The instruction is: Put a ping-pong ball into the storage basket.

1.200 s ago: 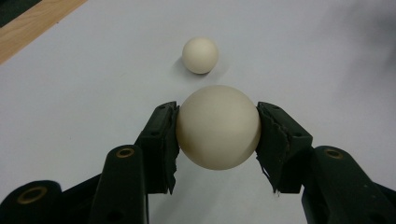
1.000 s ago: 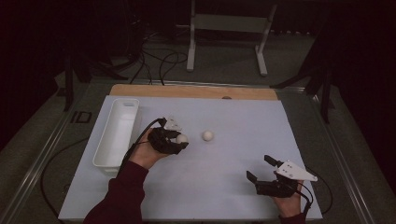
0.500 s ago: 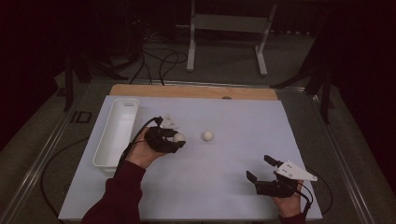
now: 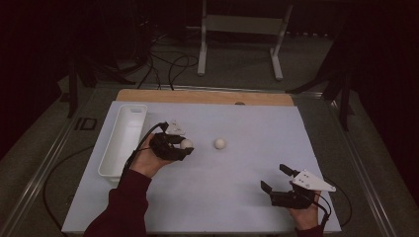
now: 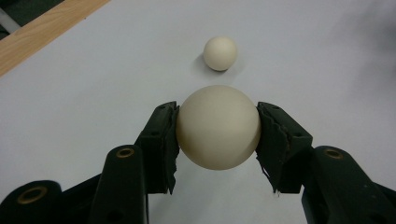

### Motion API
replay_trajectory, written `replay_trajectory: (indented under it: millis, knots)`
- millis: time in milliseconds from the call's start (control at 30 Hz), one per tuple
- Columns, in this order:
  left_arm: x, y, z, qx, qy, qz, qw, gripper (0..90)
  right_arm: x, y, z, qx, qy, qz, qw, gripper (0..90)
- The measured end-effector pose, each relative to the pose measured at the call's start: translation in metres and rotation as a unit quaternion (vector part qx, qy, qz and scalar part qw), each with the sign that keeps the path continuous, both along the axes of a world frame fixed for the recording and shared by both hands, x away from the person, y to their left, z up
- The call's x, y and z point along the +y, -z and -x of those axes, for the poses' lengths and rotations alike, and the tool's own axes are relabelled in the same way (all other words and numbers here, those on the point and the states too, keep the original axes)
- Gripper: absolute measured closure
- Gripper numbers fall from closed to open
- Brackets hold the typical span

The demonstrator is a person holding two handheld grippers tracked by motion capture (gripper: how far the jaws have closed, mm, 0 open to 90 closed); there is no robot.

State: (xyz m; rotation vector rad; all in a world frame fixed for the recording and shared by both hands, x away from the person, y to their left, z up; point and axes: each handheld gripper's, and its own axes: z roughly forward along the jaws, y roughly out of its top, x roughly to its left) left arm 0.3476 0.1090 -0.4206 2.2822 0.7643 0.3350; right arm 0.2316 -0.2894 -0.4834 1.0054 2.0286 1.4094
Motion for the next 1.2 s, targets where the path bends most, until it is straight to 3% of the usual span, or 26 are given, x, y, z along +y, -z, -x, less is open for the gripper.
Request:
replay_trajectory:
  millis: [1200]
  knots:
    - [0.018,-0.007,0.0,-0.005,-0.018,0.001,0.9998,51.1,0.0,0.001,0.0,0.0,0.0,0.001,1.0,7.8]
